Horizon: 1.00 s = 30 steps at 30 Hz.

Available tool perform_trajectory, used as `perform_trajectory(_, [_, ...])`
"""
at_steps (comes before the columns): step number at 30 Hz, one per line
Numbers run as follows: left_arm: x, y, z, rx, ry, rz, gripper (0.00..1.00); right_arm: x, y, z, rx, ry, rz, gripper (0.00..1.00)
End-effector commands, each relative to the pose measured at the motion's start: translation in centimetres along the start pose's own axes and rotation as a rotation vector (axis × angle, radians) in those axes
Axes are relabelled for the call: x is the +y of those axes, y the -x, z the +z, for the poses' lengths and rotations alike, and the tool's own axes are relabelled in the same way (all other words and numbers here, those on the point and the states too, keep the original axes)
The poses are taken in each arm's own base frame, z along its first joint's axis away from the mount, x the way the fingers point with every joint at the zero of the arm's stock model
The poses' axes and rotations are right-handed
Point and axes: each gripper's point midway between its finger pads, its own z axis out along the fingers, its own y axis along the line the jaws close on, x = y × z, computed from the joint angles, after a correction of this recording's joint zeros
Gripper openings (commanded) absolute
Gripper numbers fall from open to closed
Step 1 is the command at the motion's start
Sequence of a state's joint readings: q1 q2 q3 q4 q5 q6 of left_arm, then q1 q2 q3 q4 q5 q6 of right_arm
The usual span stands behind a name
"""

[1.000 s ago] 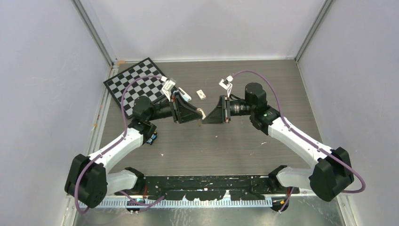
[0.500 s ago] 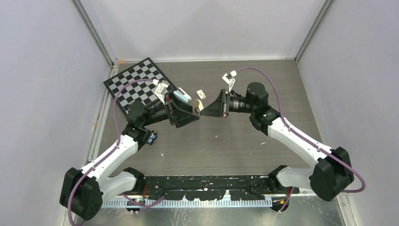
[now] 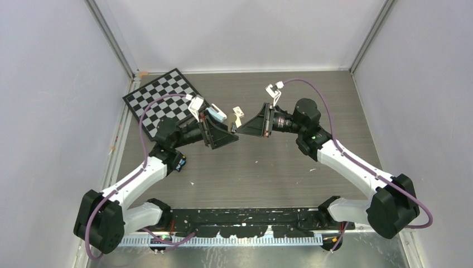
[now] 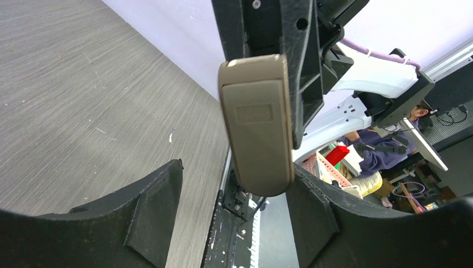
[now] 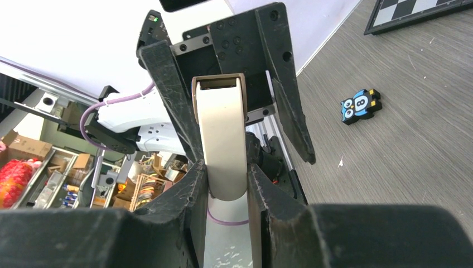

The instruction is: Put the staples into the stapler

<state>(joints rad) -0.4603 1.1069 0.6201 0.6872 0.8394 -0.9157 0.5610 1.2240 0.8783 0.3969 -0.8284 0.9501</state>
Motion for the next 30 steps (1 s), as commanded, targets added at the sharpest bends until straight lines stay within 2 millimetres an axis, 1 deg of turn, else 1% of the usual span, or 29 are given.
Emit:
perform_trajectory(1, [-1.8, 1.7, -0.3, -0.062, -0.029, 0.079, 0.68, 1.4, 0.1, -0.2, -0.007, 0.051, -0.044, 0.12])
perform_trajectory(3, [-1.9, 1.9, -0.4, -0.068, -0.024, 0.086, 0.68, 1.2, -0.3, -0.2, 0.006, 0.049, -0.039, 0.12])
perform_trajectory(5, [-2.0, 2.0, -0.4, -0.068, -0.026, 0.088, 0.64, 1.2, -0.4, -0.2, 0.009, 0.048, -0.037, 0.12])
perform_trajectory(7, [-2.0, 2.0, -0.3, -0.063, -0.030, 0.085, 0.58, 1.1, -0.5, -0.2, 0.012, 0.048, -0.037, 0.12])
perform_trajectory(10, [-2.3, 2.0, -0.2, -0.059, -0.042, 0.084, 0.42, 1.0, -0.5, -0.2, 0.014, 0.045, -0.036, 0.12])
perform_trajectory(12, [-2.4, 2.1, -0.3, -0.063, -0.046, 0.089, 0.28, 0.8, -0.6, -0.1, 0.017, 0.042, -0.032, 0.13])
perform_trajectory(13, [-2.4, 2.1, -0.3, -0.066, -0.044, 0.089, 0.19, 0.6, -0.7, -0.1, 0.018, 0.036, -0.030, 0.16])
perform_trajectory(14, [-2.6, 2.2, -0.4, -0.070, -0.042, 0.093, 0.12, 0.5, -0.7, -0.1, 0.016, 0.028, -0.030, 0.23])
perform_trajectory(16, [-2.7, 2.4, -0.6, -0.080, -0.029, 0.107, 0.01, 0.1, -0.7, -0.2, 0.007, 0.010, -0.032, 0.33])
perform_trajectory(19, [-2.5, 2.5, -0.9, -0.095, 0.003, 0.133, 0.00, -0.2, -0.8, -0.3, -0.003, -0.005, -0.032, 0.48])
perform_trajectory(21, [-2.5, 2.7, -1.1, -0.108, 0.015, 0.145, 0.00, -0.5, -1.1, -0.2, 0.001, -0.010, -0.031, 0.53])
perform_trajectory(23, [-2.5, 2.8, -1.2, -0.119, 0.021, 0.151, 0.00, -0.7, -1.5, 0.1, 0.011, -0.013, -0.032, 0.54])
perform_trajectory(26, [-2.6, 2.8, -1.2, -0.116, 0.016, 0.148, 0.00, -0.8, -1.6, 0.5, 0.009, -0.015, -0.037, 0.51])
perform_trajectory(30, [-2.4, 2.6, -1.1, -0.107, 0.016, 0.139, 0.00, -0.5, -1.3, 1.1, -0.001, 0.004, -0.048, 0.47])
